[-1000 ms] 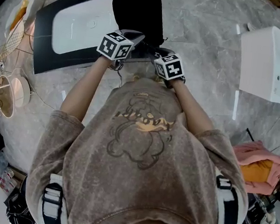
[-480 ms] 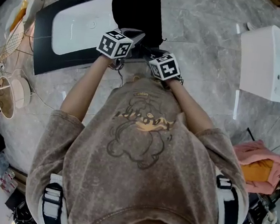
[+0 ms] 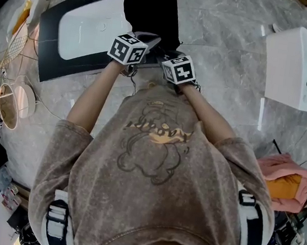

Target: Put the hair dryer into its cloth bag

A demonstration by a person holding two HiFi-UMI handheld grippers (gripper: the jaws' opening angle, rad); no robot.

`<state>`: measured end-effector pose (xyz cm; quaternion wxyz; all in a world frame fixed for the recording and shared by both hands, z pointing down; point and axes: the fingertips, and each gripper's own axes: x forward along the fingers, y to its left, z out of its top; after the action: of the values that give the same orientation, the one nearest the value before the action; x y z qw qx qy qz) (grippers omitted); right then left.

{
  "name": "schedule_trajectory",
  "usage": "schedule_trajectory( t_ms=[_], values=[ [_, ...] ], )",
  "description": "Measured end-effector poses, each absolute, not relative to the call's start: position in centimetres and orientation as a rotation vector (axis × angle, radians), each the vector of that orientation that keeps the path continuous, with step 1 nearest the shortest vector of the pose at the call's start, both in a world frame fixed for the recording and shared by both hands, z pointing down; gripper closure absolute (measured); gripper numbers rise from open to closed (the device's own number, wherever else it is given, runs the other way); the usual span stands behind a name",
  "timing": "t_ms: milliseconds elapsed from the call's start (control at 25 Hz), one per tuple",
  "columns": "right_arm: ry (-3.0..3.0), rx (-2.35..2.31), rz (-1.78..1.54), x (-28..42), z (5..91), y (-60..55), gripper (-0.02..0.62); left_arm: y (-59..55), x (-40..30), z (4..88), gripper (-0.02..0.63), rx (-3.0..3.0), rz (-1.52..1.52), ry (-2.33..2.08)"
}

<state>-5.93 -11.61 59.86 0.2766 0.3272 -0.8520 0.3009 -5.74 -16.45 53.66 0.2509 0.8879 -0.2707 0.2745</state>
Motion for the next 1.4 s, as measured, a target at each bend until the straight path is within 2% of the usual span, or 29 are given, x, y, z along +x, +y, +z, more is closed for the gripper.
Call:
schedule_trajectory(
  t_ms=[840,1400],
  values=[
    [-2.312,1.028,0.781,-6.9,59.4,-16.7,0.445,-16.1,-5.6,53.5,0.586,2.427,0.766,-0.699],
    [-2.263,0.915,0.641,-6.5,62.1,-15.9,0.437,-15.9,-5.7,53.6,0.586,2.419,0.758,-0.703]
  ],
)
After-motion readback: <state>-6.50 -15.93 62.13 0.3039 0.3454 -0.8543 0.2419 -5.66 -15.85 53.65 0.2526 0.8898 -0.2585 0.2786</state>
